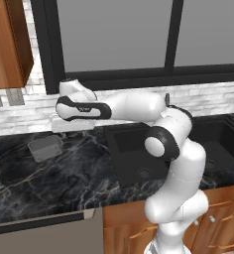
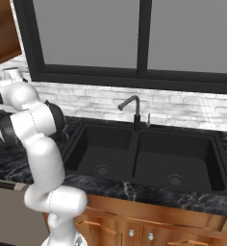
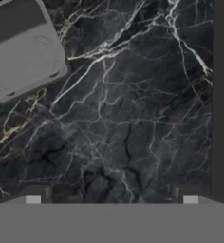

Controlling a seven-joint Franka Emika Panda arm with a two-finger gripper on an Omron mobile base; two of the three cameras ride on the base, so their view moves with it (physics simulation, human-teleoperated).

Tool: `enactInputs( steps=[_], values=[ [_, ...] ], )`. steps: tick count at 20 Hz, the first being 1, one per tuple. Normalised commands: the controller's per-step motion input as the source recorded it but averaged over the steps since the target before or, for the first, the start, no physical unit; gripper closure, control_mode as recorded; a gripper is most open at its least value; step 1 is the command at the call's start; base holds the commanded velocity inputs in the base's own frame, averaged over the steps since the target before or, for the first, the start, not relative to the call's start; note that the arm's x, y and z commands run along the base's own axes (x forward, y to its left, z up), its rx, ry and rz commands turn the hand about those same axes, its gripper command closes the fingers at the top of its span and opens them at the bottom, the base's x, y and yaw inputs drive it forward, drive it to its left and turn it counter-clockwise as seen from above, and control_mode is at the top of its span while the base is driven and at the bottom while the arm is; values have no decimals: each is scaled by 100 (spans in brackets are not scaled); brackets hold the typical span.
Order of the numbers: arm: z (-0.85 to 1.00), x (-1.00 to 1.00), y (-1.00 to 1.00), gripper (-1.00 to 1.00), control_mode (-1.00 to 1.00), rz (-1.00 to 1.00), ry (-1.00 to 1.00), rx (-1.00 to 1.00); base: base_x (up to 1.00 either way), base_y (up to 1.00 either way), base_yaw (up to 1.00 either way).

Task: Place the tupperware in the left basin and the mug in the right basin of the sink.

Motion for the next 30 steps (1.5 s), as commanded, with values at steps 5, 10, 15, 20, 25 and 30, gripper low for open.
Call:
enactInputs(
  steps=[5,10,15,20,25,30],
  values=[
    [-18,26,8,-100,-100,-4,1,-2,0,0,0],
    [-20,20,8,-100,-100,-7,0,0,0,0,0],
    [-20,22,11,-100,-100,-10,0,0,0,0,0],
    [-20,12,12,-100,-100,-7,-2,0,0,0,0],
    [-13,6,10,-100,-100,-6,-6,0,0,0,0],
    [-16,8,10,-100,-100,-4,-7,0,0,0,0]
  ],
)
